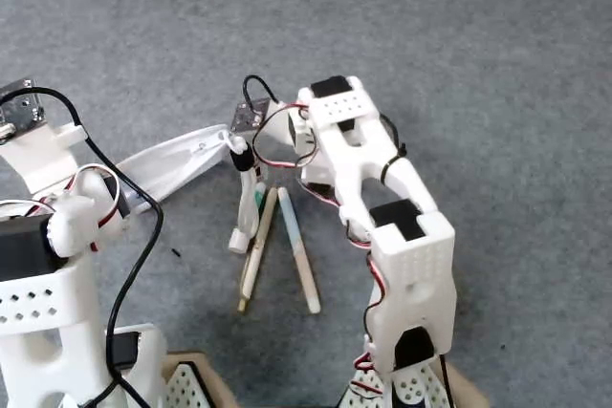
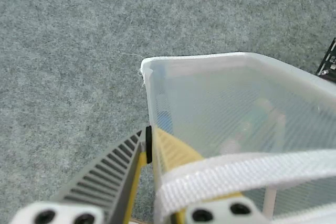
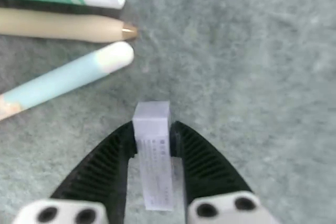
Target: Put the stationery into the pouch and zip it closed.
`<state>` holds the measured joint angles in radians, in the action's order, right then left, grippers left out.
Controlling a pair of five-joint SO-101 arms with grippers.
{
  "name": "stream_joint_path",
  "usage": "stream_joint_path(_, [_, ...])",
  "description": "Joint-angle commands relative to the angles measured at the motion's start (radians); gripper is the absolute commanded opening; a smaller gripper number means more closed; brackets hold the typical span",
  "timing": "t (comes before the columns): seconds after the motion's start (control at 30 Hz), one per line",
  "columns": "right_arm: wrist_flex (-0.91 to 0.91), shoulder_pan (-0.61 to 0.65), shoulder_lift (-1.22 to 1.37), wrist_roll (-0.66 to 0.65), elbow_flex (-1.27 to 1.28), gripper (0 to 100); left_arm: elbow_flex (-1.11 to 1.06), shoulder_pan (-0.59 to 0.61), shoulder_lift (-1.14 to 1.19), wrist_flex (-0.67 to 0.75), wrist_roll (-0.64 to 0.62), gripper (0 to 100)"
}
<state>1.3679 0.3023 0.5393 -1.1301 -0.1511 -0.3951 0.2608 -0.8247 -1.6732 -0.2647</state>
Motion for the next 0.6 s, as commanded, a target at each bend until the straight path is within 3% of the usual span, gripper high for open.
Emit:
stream_joint_path(0.0, [0.038,-0.029,-0.010,0.017,-0.104,1.3,-0.013,0.001,0.006,-0.006,0.000,3])
stream_joint_path(0.33, [0.048,-0.098,-0.010,0.253,-0.323,1.2,-0.013,-0.001,0.006,-0.006,0.000,3])
stream_joint_path(0.57, [0.161,-0.095,-0.010,0.388,-0.539,1.2,-0.013,-0.002,0.006,-0.006,0.000,3])
